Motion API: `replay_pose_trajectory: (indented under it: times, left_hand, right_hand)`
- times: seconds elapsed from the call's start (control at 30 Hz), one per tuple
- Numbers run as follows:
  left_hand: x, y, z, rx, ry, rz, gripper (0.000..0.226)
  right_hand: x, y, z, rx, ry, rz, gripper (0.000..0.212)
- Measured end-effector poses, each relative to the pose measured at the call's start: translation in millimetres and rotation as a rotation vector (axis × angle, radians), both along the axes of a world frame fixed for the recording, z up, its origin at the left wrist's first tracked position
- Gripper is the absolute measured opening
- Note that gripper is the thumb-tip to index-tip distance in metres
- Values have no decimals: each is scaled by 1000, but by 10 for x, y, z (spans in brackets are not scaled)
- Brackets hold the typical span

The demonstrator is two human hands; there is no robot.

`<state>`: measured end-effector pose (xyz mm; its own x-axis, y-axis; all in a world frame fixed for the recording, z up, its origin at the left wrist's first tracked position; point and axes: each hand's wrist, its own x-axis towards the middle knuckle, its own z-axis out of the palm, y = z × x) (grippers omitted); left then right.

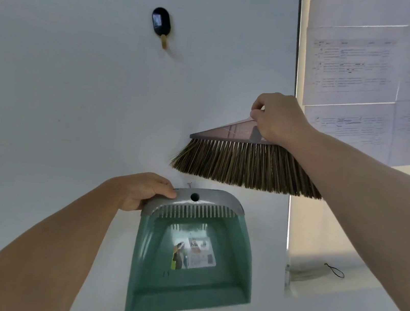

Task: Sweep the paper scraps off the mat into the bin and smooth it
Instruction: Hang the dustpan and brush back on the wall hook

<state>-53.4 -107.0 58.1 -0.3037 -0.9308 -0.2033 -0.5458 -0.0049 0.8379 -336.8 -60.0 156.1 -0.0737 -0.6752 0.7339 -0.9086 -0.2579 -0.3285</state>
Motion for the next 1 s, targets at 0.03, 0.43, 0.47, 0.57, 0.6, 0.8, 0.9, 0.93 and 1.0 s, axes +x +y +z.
replay_pose_trajectory:
  times: [0.03,0.43,0.47,0.57,0.6,0.8,0.9,0.93,1.0]
  left_hand:
    - [13,-1,-19,1,13,0,20]
    - [-59,-49,-186,-241,230,296,11]
    - [-75,-57,-217,-247,233,317,11]
    - [-112,-66,-310,-240,234,349,11]
    - [-115,-72,-343,-239,215,347,11]
    - [-92,-85,-412,-248,166,346,12]
    - [-80,-63,-415,-263,110,330,13]
    - [-75,-55,-419,-270,94,330,13]
    - [-74,-34,-426,-280,70,330,15]
  right_hand:
    - [1,-2,-7,0,-1,-1,21]
    - [87,-19,-48,0,12,12,22]
    - [101,-21,-57,2,10,17,22]
    - [124,-18,-59,2,-1,23,21]
    - [124,-16,-57,1,-2,23,22]
    - [115,3,-69,-7,-5,36,22]
    - [119,6,-87,-17,-25,60,21]
    - [124,7,-92,-22,-29,68,20]
    - [135,13,-98,-31,-33,76,21]
